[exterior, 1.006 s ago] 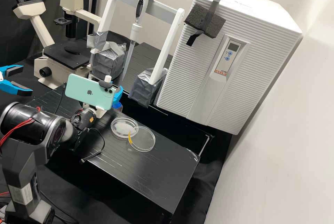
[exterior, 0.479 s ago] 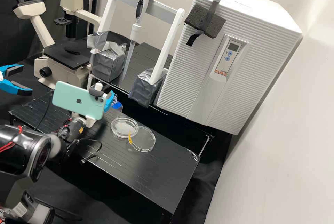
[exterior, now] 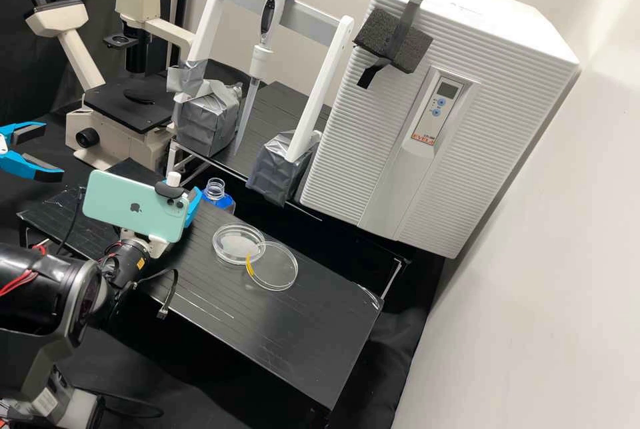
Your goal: Open the bottle
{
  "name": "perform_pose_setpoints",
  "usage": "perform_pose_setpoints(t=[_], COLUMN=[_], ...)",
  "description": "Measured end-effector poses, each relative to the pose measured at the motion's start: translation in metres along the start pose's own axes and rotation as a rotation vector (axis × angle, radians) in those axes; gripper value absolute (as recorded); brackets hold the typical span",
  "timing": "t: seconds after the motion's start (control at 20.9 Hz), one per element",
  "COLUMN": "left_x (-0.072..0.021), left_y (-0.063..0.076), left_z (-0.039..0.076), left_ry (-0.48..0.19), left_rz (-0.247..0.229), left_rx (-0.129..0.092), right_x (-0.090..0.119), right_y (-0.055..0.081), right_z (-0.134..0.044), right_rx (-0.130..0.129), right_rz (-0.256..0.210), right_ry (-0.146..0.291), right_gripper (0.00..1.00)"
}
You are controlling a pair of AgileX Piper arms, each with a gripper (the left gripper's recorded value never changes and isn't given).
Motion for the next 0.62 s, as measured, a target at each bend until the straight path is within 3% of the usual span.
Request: perform_pose_setpoints(t=[0.14,0.43,0.48,0.62], left_x=[0.0000,-0.0012,-0.0014,-0.0014], left_y=[0.0000,-0.0023,-0.0024,-0.0021], left_z=[0.0000,0.0012,0.0012,0.0006], left_ry=[0.000,0.003,0.003,0.010], left_rz=[0.000,-0.005,-0.006,-0.002], left_rx=[0.000,-0.004,0.004,0.001], right_x=[-0.0003,-0.0008,-0.0011,-0.0020], right_y=[-0.0002,-0.0022,-0.0024,-0.0040], right_z=[0.0003,0.0022,0.0017,0.0010], right_rx=[0.000,-0.031,-0.028,-0.048], right_rz=[-0.001,0.022,0.025,0.024], right_ry=[-0.001,-0.009,-0.007,-0.010], right_gripper=[0.00,0.00,1.00,1.00])
